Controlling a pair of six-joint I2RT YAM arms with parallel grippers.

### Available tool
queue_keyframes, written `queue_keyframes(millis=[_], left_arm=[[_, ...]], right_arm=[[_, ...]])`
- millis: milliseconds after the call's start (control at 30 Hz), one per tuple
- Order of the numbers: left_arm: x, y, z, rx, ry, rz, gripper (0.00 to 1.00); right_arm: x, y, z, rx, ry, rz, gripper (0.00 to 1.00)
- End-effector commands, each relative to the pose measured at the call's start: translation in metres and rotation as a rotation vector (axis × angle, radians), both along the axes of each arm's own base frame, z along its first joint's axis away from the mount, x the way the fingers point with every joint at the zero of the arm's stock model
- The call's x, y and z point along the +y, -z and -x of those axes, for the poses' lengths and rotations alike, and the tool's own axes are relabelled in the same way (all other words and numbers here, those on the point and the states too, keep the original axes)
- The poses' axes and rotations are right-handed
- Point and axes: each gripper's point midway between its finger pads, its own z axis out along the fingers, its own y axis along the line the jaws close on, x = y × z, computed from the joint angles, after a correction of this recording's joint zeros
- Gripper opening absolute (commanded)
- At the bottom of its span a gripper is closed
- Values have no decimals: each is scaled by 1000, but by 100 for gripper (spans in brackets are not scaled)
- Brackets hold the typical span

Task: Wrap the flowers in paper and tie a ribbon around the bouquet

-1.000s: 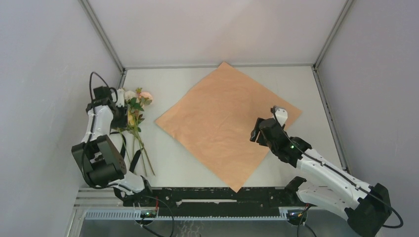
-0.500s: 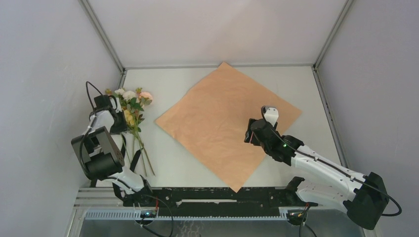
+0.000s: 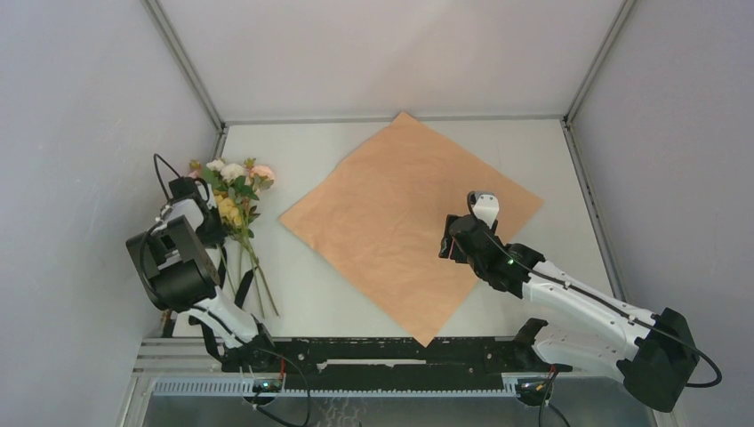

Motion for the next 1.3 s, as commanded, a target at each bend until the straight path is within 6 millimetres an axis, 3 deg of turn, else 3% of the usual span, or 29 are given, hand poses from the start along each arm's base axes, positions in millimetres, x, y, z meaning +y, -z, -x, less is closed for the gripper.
queue_keyframes(millis=[0,67,233,333,467,533,633,700,800,900,967,1033,1167,1267], left_arm=[[7,-15,-16,-61,-16,-3,15],[5,-21,-14,-76,-19,9,1],[6,-63,-5,-209,-56,-3,0],[5,-103,-2,-323,-59,-35,0],[-3,-176,-3,-527,-51,-98,0],[-16,-218,-6,-656,-18,-93,0],[-74,-278,-17,-864,172,59,0],[-126,-316,-18,-939,354,121,0],[-213,-347,-5,-987,624,299,0],[-274,-372,10,-1044,762,460,0],[-304,-380,17,-1045,805,590,0],[-318,-381,17,-1036,792,678,0],[-338,-372,15,-1018,785,756,0],[-352,-366,14,-1002,791,795,0]], right_arm=[[6,-20,-7,-56,-6,-28,72],[6,-21,-6,-57,-4,-28,72],[4,-24,-5,-66,-3,-30,71],[6,-30,-6,-86,-22,-34,72],[19,-49,-8,-152,-126,-66,73],[31,-67,-8,-209,-214,-99,73],[64,-101,-3,-320,-409,-192,74],[92,-130,0,-397,-544,-252,75],[145,-174,11,-478,-761,-342,79],[198,-216,26,-548,-942,-449,88],[225,-245,30,-609,-1000,-512,95],[245,-257,28,-629,-1024,-556,99],[270,-263,10,-633,-975,-637,100],[289,-250,-7,-601,-931,-663,99]])
